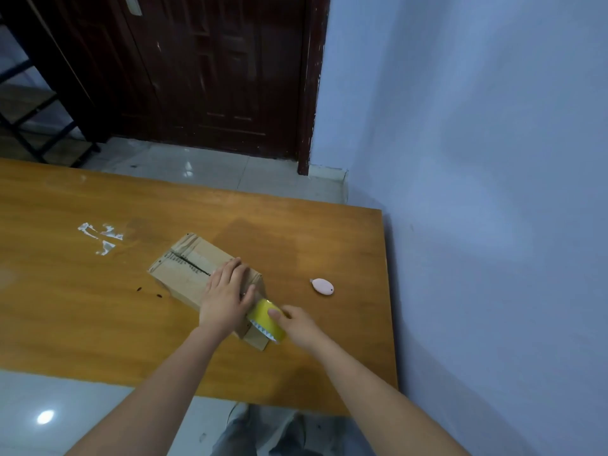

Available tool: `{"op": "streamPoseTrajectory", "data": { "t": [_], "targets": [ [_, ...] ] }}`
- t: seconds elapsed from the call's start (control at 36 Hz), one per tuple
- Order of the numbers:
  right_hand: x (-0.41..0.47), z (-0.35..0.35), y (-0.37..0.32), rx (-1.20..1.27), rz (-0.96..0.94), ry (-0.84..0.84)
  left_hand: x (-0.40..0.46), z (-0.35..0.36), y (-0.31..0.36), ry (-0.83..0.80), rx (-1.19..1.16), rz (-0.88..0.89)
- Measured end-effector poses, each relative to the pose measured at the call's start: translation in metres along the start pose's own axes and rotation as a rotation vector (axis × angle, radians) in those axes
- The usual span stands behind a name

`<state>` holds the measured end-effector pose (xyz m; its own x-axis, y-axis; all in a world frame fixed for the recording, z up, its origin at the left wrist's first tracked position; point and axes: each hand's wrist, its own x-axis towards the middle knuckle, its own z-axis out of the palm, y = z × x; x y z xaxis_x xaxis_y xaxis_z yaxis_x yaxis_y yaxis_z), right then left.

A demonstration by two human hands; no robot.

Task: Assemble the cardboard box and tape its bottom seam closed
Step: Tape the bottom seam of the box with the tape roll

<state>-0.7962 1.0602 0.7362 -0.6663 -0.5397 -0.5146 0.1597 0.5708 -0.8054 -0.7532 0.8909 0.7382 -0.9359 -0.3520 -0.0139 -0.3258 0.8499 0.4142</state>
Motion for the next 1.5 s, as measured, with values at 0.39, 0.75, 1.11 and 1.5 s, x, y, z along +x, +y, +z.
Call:
{"op": "streamPoseTrajectory", "data": {
  "t": [0.39, 0.75, 1.11, 1.5],
  "targets": [
    [-0.008, -0.005, 0.003, 0.104, -0.127, -0.127, 0.002, -0.006, -0.005, 0.109, 0.165, 0.076],
    [0.009, 0.021, -0.009, -0.072, -0.146, -0.084, -0.019, -0.007, 0.006, 0.288, 0.259, 0.08],
    [0.017, 0.017, -0.002, -0.128, -0.098, -0.105, -0.017, -0.005, 0.003, 0.23, 0.153, 0.0],
    [0.025, 0.021, 0.023, -0.097, 0.008, -0.051, -0.013, 0.0, -0.005, 0.278, 0.202, 0.056]
  ]
}}
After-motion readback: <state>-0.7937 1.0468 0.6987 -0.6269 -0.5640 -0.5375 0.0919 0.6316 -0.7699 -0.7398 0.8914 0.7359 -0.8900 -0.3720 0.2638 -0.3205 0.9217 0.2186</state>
